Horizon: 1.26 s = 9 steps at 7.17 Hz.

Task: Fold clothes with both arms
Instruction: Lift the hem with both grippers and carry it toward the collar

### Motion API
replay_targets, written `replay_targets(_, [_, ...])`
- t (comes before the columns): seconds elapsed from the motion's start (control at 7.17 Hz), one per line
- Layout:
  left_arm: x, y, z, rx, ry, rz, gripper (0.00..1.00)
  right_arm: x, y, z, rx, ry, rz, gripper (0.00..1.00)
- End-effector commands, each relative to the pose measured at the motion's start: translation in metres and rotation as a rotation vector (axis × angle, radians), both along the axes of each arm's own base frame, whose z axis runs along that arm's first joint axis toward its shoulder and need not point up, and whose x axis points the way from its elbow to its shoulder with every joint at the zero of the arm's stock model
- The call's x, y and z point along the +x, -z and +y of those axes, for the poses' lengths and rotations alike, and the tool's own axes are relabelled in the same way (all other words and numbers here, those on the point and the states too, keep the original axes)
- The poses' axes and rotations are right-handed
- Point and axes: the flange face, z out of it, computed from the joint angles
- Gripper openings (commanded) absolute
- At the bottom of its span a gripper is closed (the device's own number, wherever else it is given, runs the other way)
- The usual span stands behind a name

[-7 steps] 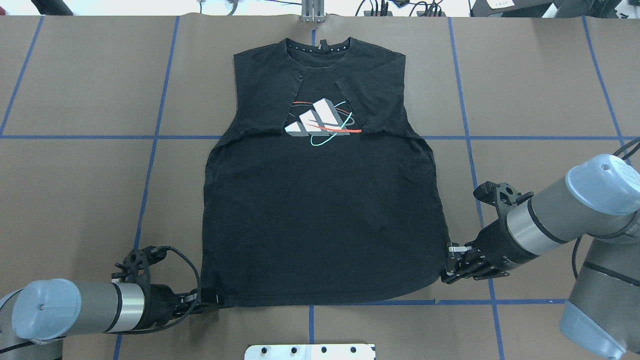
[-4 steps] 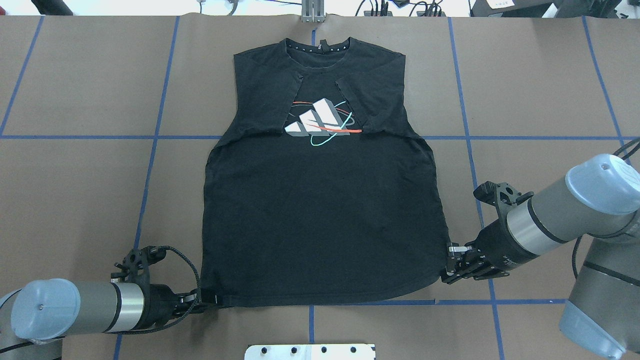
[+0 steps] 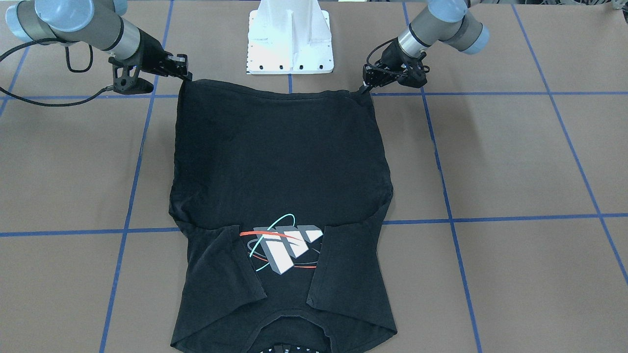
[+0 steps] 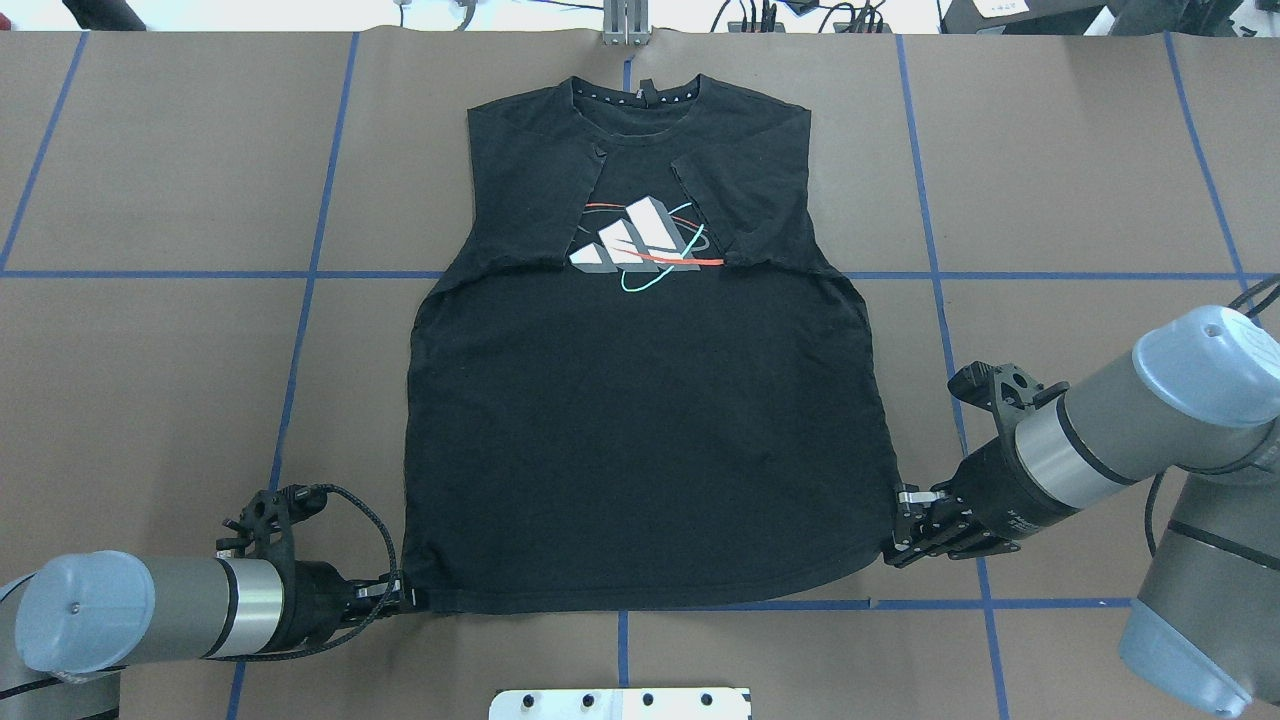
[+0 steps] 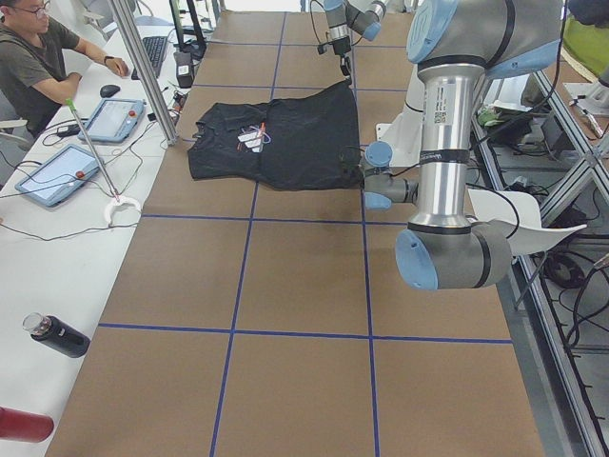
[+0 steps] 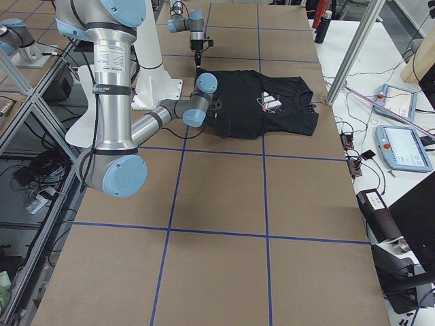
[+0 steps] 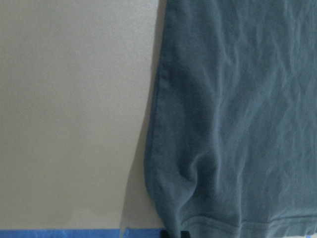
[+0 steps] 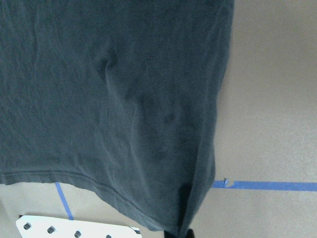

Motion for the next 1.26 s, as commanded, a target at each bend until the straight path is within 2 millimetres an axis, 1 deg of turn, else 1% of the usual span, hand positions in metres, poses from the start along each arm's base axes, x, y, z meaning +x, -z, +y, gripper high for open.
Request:
replay_targets(0.0, [-0.014,0.012,0.000,0.003,0.000,0.024,0.00,0.002,0.001,-0.002,0.002,-0.007,-0.001,0.00])
replay_targets(0.14, [-0.034,0.029,0.003,0.008,-0.004,0.057,0.00,0.004,0.007,0.000,0.006,0.001,-0.019,0.00])
replay_targets(0.28, [-0.065,0.036,0.014,0.000,-0.056,0.070,0.00,0.012,0.008,0.007,-0.017,0.052,-0.058,0.00])
replay_targets(0.42, [-0.091,0.039,0.020,-0.001,-0.063,0.072,0.00,0.038,-0.004,0.014,-0.046,0.078,-0.071,0.00])
replay_targets(0.56, [-0.097,0.038,0.022,-0.004,-0.062,0.066,0.00,0.062,-0.027,0.034,-0.056,0.126,-0.100,0.00])
replay_targets(0.7, [-0.099,0.038,0.024,-0.006,-0.071,0.065,0.00,0.087,-0.050,0.055,-0.058,0.168,-0.131,0.00])
replay_targets(0.84, [-0.096,0.039,0.032,-0.007,-0.096,0.065,0.00,0.106,-0.065,0.069,-0.069,0.185,-0.148,0.00])
replay_targets(0.98, [-0.096,0.038,0.045,-0.013,-0.141,0.061,0.00,0.111,-0.071,0.073,-0.073,0.183,-0.156,0.00])
replay_targets(1.12, [-0.099,0.045,0.052,-0.023,-0.193,0.075,0.00,0.110,-0.074,0.073,-0.073,0.184,-0.157,0.00])
